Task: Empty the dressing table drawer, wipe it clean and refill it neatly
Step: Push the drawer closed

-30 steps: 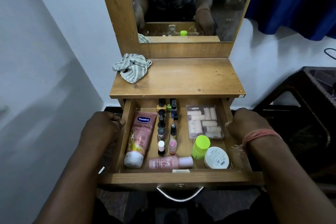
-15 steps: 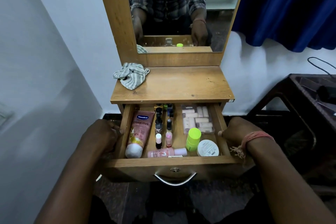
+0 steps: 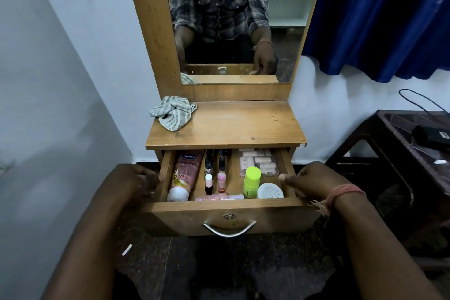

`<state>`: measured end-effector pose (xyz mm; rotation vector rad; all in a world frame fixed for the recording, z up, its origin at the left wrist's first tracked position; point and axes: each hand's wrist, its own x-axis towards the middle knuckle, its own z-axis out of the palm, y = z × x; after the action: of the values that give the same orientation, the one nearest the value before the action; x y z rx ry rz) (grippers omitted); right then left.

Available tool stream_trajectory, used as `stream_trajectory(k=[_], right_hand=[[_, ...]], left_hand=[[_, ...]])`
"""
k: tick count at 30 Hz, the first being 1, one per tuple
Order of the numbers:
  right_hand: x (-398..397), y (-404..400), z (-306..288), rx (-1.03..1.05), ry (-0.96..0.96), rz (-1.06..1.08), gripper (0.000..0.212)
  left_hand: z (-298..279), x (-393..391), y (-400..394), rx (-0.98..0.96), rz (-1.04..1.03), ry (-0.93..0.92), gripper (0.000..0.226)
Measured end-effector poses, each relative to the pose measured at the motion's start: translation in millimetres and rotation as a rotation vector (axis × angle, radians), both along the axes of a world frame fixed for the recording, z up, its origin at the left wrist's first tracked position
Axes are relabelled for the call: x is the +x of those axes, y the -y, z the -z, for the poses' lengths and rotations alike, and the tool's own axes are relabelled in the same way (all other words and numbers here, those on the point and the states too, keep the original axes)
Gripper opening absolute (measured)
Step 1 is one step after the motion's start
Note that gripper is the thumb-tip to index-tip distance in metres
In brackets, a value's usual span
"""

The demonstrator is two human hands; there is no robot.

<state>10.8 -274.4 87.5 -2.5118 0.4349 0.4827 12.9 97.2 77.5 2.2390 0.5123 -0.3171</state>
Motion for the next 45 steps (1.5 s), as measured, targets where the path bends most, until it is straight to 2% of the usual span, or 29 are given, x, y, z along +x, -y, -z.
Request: stream_trajectory(k=[1, 4, 7, 9, 11, 13, 17, 20, 22, 24, 29, 34, 39, 45], right_hand=[[-4, 0, -7, -0.016, -0.055, -0.072, 0.049], [-12, -1, -28, -0.029, -0.143, -0.207, 0.048], [-15, -8, -34, -0.094, -0.148, -0.289, 0.062], [-16, -17, -33, -0.142, -0.107, -0.306, 0.066], [-17, -24, -35, -0.180, -0.056, -0.293, 0.063], [-18, -28, -39, -0.204, -0.023, -0.273, 0.060], [-18, -41, -39, -0.285, 0.084, -0.418, 0.033], [-20, -54, -33, -0.274, 0.228, -0.503, 0.013], [-20, -61, -28, -0.274, 0.286, -0.538, 0.014], [-21, -67, -22, -0.266, 0.318, -0.557, 0.020], [-18, -78, -3, -0.292, 0.511, -0.483, 0.018], [-13, -80, 4, -0.178, 0.590, -0.357, 0.020], [-7, -84, 13, -0.139, 0.658, -0.251, 0.026], [-7, -97, 18, -0.219, 0.742, -0.176, 0.016]], left_hand=[[-5, -6, 0, -0.059, 0.061, -0.041, 0.005], [-23, -21, 0, -0.214, 0.286, -0.136, 0.027], [-28, -23, -2, -0.151, 0.431, -0.134, 0.063], [-30, -24, 0, -0.138, 0.464, -0.131, 0.058], [-32, -25, 4, -0.105, 0.487, -0.125, 0.054], [-32, -24, 6, -0.060, 0.512, -0.079, 0.062], [-31, -18, 9, 0.141, 0.497, 0.059, 0.072], [-32, -18, 23, 0.300, 0.516, 0.175, 0.056], [-30, -19, 32, 0.291, 0.528, 0.227, 0.034], [-26, -19, 37, 0.263, 0.535, 0.241, 0.021], [-16, -17, 36, 0.246, 0.500, 0.336, 0.015], [-6, -12, 41, 0.201, 0.429, 0.469, 0.018], [5, -3, 61, 0.252, 0.389, 0.537, 0.021], [20, -3, 91, 0.327, 0.186, 0.588, 0.014]])
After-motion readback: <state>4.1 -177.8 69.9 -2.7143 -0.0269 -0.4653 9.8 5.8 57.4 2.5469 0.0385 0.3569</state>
